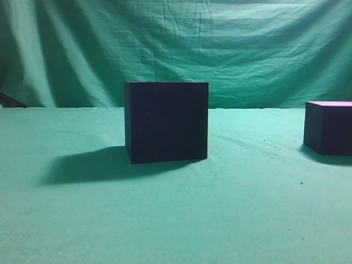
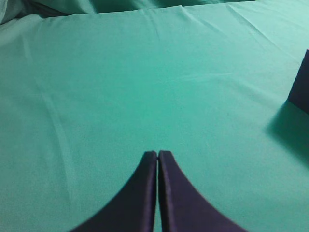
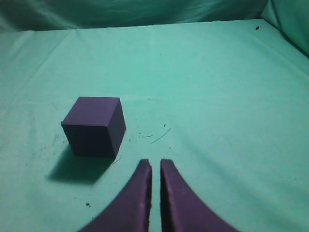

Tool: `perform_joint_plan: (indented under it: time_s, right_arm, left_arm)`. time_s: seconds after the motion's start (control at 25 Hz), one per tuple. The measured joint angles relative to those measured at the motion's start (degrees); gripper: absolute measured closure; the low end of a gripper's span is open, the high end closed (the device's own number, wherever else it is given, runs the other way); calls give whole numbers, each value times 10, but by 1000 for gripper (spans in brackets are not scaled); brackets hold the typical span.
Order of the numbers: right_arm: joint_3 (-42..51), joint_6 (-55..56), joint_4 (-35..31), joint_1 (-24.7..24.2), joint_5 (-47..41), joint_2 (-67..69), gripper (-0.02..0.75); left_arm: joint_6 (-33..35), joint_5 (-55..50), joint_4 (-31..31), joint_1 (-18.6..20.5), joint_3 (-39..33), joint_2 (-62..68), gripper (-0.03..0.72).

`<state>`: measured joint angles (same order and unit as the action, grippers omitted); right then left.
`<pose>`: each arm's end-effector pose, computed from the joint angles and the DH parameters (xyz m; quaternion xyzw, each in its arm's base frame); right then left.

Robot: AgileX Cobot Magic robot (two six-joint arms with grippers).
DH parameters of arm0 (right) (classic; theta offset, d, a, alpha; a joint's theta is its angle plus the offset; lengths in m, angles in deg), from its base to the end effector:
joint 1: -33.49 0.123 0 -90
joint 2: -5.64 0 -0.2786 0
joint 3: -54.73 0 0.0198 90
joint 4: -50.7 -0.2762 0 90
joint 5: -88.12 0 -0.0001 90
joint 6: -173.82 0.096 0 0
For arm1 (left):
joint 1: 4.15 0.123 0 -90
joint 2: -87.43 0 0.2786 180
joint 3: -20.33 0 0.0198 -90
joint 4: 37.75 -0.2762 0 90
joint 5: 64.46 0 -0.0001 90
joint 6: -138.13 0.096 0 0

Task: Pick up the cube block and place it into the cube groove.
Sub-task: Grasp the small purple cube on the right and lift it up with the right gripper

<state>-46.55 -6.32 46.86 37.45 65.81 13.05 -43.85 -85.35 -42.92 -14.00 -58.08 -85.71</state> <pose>0.0886 0.0086 0.1669 -0.0113 0.8109 0.0479 0.5831 0.0884 -0.0122 0.1721 0.0788 0.7951 -0.0239 0.6008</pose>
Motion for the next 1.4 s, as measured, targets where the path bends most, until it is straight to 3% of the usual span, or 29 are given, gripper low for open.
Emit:
perform_joint_plan:
  time_s: [0.8, 0.84, 0.88, 1.12, 1.4]
  right_arm:
    - [0, -1, 0, 0, 4, 0, 738]
    - [0, 0, -13, 0, 39, 0, 738]
    - [0, 2, -28, 0, 65, 0, 689]
    - [0, 11, -93, 0, 260, 0, 689]
    - [-110, 18, -103, 0, 112, 53, 689]
  left_arm:
    - [0, 0, 0, 0, 0, 0, 688]
    - [0, 0, 0, 0, 0, 0, 688]
    - [0, 0, 0, 0, 0, 0, 688]
    - [0, 0, 0, 0, 0, 0, 688]
    - [0, 0, 0, 0, 0, 0, 688]
